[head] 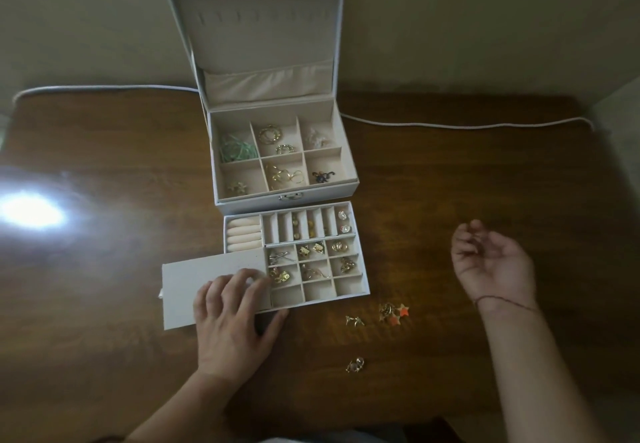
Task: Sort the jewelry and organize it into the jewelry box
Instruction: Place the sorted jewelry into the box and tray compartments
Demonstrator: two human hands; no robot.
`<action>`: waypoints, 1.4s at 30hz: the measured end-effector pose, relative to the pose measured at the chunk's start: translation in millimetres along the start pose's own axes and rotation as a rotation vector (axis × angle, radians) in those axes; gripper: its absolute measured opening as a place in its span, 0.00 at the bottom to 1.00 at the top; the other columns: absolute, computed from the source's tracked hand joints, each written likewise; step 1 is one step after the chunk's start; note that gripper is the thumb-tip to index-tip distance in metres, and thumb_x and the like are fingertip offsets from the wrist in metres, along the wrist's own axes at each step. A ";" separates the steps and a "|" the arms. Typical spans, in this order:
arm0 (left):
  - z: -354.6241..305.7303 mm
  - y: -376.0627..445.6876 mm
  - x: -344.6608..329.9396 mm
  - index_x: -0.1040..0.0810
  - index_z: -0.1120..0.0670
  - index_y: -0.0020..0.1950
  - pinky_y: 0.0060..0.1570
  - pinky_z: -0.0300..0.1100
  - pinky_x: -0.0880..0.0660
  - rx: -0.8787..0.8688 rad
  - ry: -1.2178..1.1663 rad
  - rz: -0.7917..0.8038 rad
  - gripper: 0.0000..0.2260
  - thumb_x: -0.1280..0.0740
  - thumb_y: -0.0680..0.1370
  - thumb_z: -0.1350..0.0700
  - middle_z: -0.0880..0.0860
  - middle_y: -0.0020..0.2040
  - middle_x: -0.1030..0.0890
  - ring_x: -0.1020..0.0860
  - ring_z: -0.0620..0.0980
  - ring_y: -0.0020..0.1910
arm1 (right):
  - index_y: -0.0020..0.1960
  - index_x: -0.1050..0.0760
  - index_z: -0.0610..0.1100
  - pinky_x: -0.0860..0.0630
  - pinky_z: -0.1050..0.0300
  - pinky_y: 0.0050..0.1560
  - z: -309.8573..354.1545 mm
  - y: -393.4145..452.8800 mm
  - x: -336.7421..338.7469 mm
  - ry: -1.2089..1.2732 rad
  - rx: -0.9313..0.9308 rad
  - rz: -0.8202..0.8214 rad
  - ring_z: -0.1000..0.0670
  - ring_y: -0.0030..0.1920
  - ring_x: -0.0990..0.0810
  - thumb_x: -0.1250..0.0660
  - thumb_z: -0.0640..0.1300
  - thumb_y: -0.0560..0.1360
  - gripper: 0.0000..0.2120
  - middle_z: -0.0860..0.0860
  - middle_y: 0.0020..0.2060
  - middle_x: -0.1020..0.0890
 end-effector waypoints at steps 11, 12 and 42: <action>1.1 0.4 -0.9 0.25 0.49 0.64 0.68 0.58 0.42 -0.021 -0.010 -0.007 0.25 0.39 0.74 0.36 0.54 0.65 0.26 0.33 0.61 0.65 | 0.47 0.26 0.47 0.28 0.71 0.48 -177.1 -81.4 -84.1 -1.968 0.677 0.646 0.60 0.47 0.26 0.37 0.36 0.77 0.07 0.57 0.48 0.26; 0.7 0.3 -0.2 0.24 0.49 0.63 0.68 0.58 0.42 -0.024 -0.013 -0.012 0.25 0.39 0.74 0.36 0.54 0.65 0.26 0.33 0.60 0.65 | 0.48 0.26 0.47 0.26 0.68 0.50 -190.0 -82.8 -83.3 -1.995 0.679 0.685 0.59 0.47 0.26 0.38 0.36 0.77 0.07 0.56 0.49 0.27; -0.4 -0.2 0.5 0.23 0.52 0.63 0.69 0.59 0.43 -0.012 -0.025 0.021 0.29 0.52 0.79 0.35 0.55 0.66 0.28 0.33 0.63 0.66 | 0.66 0.31 0.44 0.21 0.51 0.51 -238.5 -88.5 -80.5 -2.229 0.749 0.820 0.46 0.52 0.23 0.37 0.36 0.77 0.18 0.46 0.59 0.30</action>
Point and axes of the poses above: each hand's wrist, its own y-axis towards the middle knuckle, its own x-axis out of the back of the hand, z = x × y, the point moved 9 cm from there along y, towards the middle knuckle
